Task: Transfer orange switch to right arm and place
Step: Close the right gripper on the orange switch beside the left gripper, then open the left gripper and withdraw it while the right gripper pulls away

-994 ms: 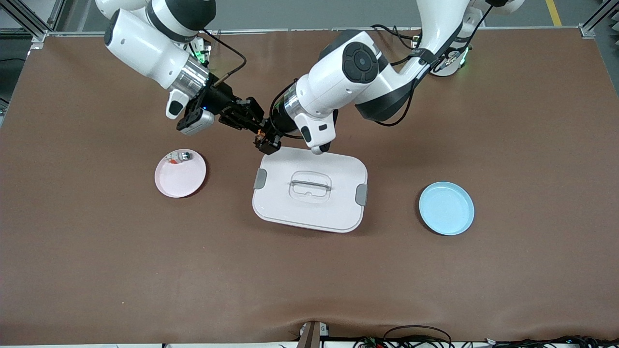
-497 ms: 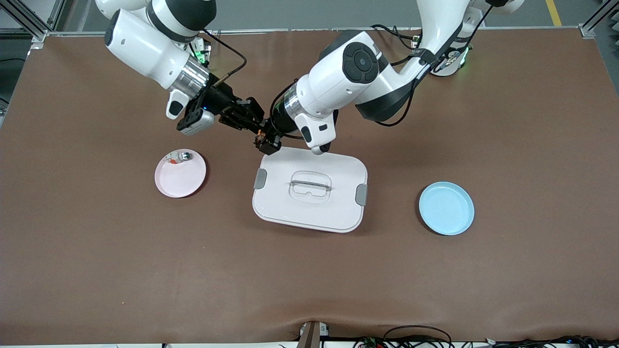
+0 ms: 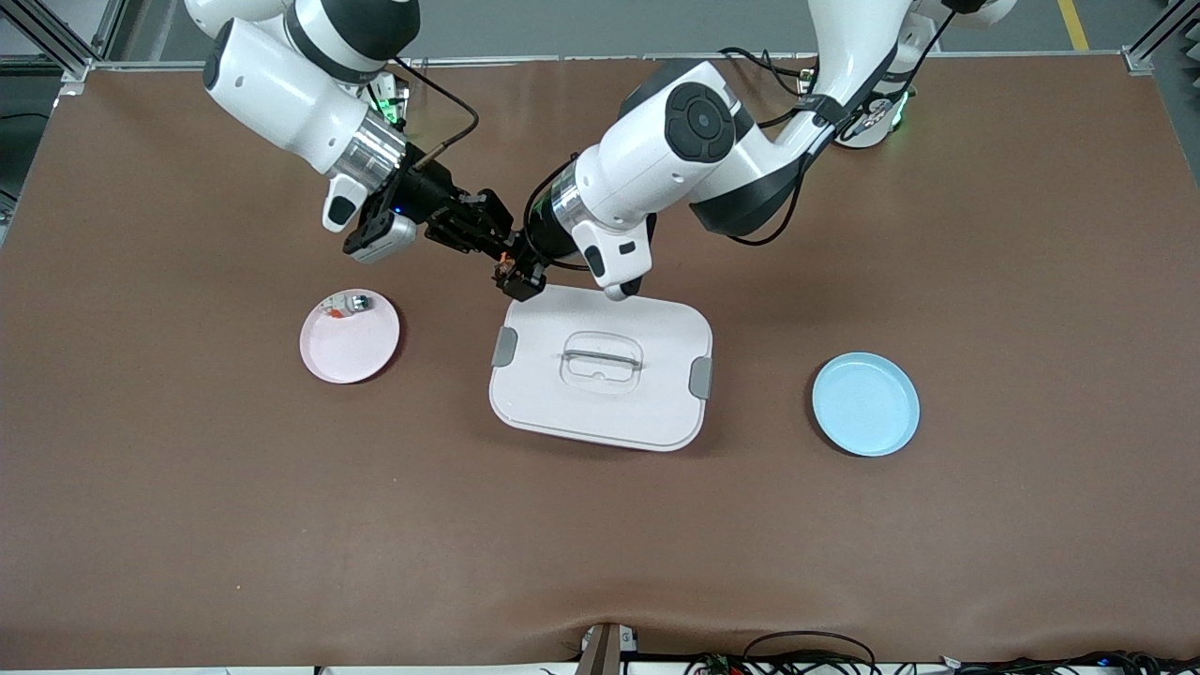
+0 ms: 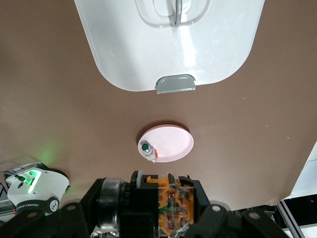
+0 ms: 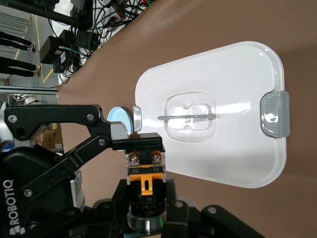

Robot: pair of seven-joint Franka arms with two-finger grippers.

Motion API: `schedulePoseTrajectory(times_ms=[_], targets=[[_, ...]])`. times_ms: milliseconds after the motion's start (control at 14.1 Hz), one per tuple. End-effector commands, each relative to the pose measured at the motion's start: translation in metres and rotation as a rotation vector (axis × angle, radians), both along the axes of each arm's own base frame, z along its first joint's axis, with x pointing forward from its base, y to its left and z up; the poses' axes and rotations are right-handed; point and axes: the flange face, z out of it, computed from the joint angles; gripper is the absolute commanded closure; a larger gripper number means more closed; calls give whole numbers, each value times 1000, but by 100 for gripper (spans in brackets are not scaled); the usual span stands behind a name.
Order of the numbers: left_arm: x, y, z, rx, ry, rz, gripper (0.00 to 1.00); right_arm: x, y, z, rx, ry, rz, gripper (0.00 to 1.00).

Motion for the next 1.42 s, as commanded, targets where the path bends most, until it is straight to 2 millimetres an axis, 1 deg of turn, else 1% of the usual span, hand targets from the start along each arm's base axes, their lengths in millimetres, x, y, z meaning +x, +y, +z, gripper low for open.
schedulePoseTrajectory(times_ms=[0,284,355,426,497,568,710,852,923,994,1065,1136,1207,1278,1349], targets=[[2,1,15,-17,-4,10,0,3,4,-7,9,13,-10,100],[-1,3,16,-3,6,-3,0,3,4,-8,7,11,-7,100],[-1,5,20,0,2,-4,0,3,4,-8,0,3,4,100],[0,10,29,6,-3,-4,0,3,3,-8,-7,-15,30,100],[8,23,33,17,-4,8,0,3,3,-10,-20,-41,67,100],[10,30,35,36,0,2,0,5,0,-11,-35,-76,102,100],[15,51,54,90,-61,-31,0,5,-1,-14,-59,-118,183,100],[23,73,62,148,-104,-81,0,7,-5,-19,-87,-147,255,100],[25,84,69,182,-142,-118,0,10,-11,-20,-121,-177,296,100],[27,96,77,220,-175,-155,0,10,-13,-22,-185,-212,374,100],[29,110,84,262,-208,-201,0,15,-20,-20,-254,-235,441,100],[33,124,84,299,-224,-248,0,17,-25,-18,-315,-230,506,100],[37,141,90,337,-247,-304,0,18,-29,-17,-365,-220,568,100],[39,156,100,370,-294,-373,0,20,-33,-17,-409,-209,625,100],[42,173,102,406,-318,-455,0,19,-37,-21,-437,-194,679,100]])
